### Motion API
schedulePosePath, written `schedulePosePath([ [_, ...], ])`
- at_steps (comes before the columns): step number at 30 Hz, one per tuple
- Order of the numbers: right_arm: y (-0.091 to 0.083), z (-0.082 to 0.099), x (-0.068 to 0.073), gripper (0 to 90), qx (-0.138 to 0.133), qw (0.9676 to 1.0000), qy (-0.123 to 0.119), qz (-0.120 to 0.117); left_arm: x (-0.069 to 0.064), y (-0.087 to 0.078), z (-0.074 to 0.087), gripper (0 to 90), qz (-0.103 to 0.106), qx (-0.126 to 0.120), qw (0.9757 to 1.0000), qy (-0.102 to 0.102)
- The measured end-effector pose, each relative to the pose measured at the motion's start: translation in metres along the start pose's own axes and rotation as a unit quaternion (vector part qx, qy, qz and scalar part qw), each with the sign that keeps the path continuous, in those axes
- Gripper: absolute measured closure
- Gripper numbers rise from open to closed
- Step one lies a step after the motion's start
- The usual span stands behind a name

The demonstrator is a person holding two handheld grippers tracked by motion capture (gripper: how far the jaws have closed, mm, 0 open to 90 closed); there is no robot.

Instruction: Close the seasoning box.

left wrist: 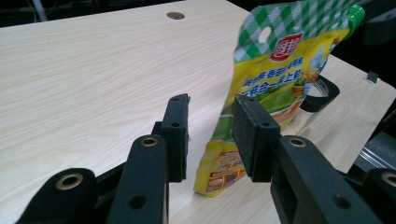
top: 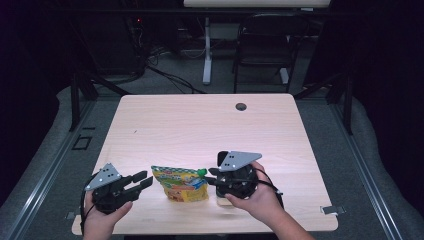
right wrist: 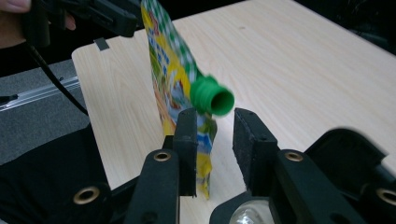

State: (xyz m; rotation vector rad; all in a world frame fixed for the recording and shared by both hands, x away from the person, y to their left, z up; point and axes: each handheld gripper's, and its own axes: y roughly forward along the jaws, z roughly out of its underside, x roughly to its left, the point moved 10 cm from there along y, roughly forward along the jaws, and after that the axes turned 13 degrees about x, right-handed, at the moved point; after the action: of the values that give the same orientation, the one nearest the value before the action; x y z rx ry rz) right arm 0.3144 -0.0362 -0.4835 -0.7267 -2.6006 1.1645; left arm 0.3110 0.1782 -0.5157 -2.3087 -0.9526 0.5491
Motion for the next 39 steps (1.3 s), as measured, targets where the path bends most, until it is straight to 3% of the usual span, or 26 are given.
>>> schedulePosePath([
  [6,-0.007,-0.025,0.001,70.1,0.003,0.9996,-0.029,-0.004,0.007,-0.006,0.002,66.8,-0.006,-0.003,1.0000,-0.007],
  [7,-0.005,-0.031,0.002,70.1,0.017,0.9993,-0.032,-0.013,0.009,-0.007,0.002,66.8,-0.007,-0.002,0.9999,-0.008],
  [15,0.000,-0.059,0.005,70.9,0.051,0.9966,-0.052,-0.040,0.019,-0.011,0.006,66.7,-0.013,-0.006,0.9997,-0.020],
  [19,0.007,-0.073,0.007,69.1,0.078,0.9933,-0.076,-0.039,0.023,-0.011,0.008,66.6,-0.015,-0.003,0.9996,-0.023],
  [27,0.022,-0.093,0.011,66.6,0.130,0.9832,-0.126,-0.021,0.031,-0.014,0.010,66.6,-0.022,-0.004,0.9993,-0.030],
  [33,0.034,-0.102,0.014,68.3,0.148,0.9798,-0.130,-0.033,0.033,-0.010,0.014,66.5,-0.025,0.002,0.9992,-0.030],
  [36,0.041,-0.102,0.018,71.1,0.171,0.9758,-0.128,-0.045,0.034,-0.008,0.015,66.4,-0.025,0.004,0.9992,-0.031],
  [39,0.045,-0.103,0.021,71.3,0.177,0.9742,-0.133,-0.046,0.034,-0.007,0.016,66.3,-0.025,0.006,0.9992,-0.032],
])
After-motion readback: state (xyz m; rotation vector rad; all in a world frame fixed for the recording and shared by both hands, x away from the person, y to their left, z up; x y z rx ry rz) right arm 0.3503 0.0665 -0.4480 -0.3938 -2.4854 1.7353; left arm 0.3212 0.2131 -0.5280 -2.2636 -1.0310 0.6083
